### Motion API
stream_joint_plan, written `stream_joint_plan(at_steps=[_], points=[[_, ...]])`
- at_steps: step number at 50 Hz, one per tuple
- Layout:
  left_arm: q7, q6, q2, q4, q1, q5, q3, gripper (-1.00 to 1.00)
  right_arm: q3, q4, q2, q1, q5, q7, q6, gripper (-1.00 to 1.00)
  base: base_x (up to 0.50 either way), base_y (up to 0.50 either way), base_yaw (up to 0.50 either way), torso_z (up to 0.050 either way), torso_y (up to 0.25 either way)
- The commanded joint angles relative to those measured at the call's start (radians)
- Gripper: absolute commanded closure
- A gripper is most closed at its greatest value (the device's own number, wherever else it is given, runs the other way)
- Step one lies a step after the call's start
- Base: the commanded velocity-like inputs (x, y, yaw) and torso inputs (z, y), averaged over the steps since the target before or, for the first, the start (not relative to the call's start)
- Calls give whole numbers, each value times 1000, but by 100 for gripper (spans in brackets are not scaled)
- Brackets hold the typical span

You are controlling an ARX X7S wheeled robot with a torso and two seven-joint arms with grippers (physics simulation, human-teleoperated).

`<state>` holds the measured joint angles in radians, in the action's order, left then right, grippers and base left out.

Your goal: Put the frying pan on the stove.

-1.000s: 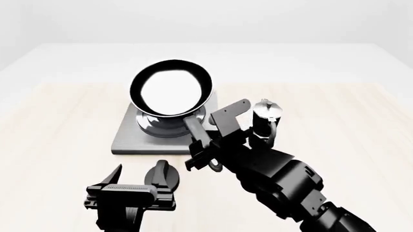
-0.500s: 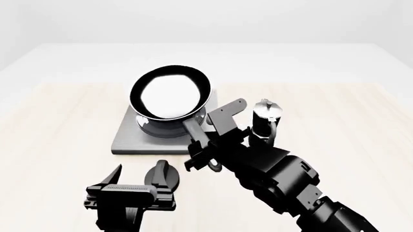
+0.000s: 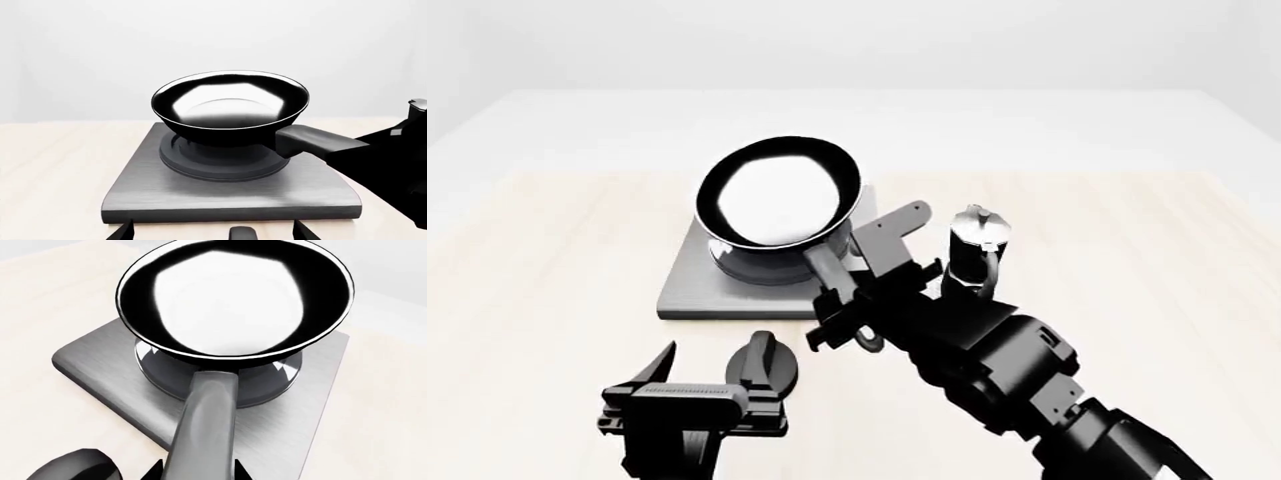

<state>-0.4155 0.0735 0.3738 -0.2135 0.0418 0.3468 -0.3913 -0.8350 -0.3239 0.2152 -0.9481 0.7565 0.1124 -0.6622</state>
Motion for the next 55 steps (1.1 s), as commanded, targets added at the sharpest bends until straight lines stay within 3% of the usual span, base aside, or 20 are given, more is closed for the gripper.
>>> stream_joint_plan(at_steps=[1, 2, 3, 31, 55], points=[[0, -11, 1, 6, -5, 3, 1, -100, 22, 4, -16, -31, -50, 7, 10, 100, 0, 0, 0, 0, 0], [0, -11, 1, 8, -5, 3, 0, -100, 20, 2, -16, -31, -53, 8, 13, 100, 0, 0, 0, 0, 0], [0, -11, 1, 9, -5, 2, 0, -100, 20, -3, -18, -31, -56, 13, 13, -100, 0, 0, 0, 0, 0], [-9, 7, 11, -13, 5, 10, -2, -100, 41, 48, 10, 0, -56, 62, 50, -100, 0, 0, 0, 0, 0], [-53, 98, 41, -113, 39, 15, 5, -100, 140, 421, 178, 230, -60, 219, 213, -100, 0, 0, 0, 0, 0]])
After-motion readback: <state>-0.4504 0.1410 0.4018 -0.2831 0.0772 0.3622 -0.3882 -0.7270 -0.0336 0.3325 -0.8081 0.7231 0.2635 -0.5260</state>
